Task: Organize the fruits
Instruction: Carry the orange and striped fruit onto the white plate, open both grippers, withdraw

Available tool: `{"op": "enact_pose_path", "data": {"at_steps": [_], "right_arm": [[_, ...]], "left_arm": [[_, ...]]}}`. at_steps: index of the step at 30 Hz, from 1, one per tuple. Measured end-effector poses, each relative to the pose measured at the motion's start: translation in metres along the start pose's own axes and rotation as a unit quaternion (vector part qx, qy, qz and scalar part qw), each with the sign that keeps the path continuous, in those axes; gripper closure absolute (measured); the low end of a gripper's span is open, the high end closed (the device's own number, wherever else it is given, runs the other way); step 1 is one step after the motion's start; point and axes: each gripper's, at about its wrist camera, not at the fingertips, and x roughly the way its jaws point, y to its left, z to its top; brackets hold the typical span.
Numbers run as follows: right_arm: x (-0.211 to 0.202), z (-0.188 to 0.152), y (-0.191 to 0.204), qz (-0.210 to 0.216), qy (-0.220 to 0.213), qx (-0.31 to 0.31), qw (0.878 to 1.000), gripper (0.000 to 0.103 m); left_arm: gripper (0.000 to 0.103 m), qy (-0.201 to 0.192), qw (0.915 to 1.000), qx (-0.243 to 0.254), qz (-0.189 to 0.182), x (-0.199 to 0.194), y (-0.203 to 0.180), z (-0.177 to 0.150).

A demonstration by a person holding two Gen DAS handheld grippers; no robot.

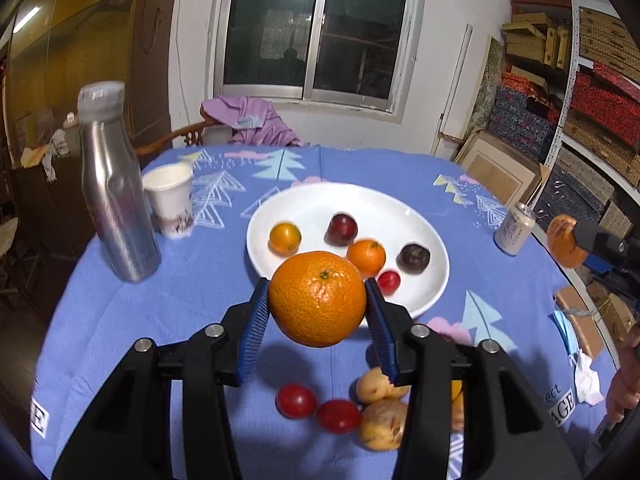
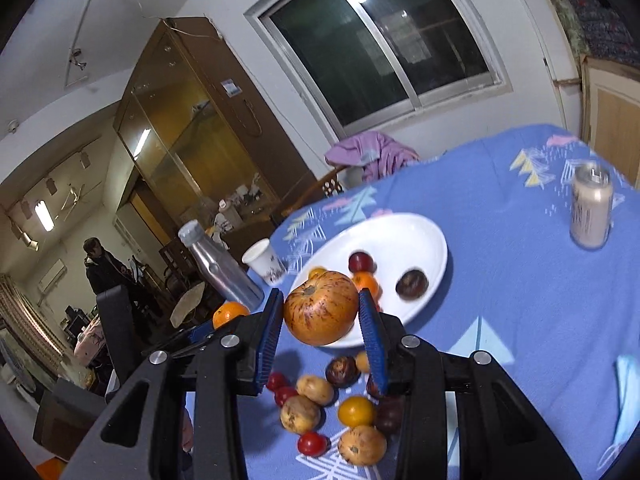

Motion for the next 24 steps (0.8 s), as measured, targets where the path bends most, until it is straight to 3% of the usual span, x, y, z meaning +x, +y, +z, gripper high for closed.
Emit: {"op": "enact_pose_path", "data": {"at_steps": [4,9,16,24], "right_arm": [[0.009,0.033,0.007,-0.010,-0.014,-0.011,1.000,0.064],[0.059,0.051,0.003,-0.022,0.004,-0.005,1.000,0.064],[0.147,0.042,-0.024,-0.075,0.061,-0.013,0.995,0.064],[0.195,0.024,-0.052,-0.107,0.099,-0.003,0.989,0.064]], "left_arm": [[0.057,-0.015,0.9999,0.000,0.007,0.004,-0.008,0.033],[0.057,-0.008,0.9998,-0.015,0.011,0.042,-0.011,0.055],[0.057,0.057,0.9976,-0.020,0.034,0.122,0.007,0.037],[0.057,0.087,0.9950,-0.028,0.041,0.151,0.024,0.027]]}}
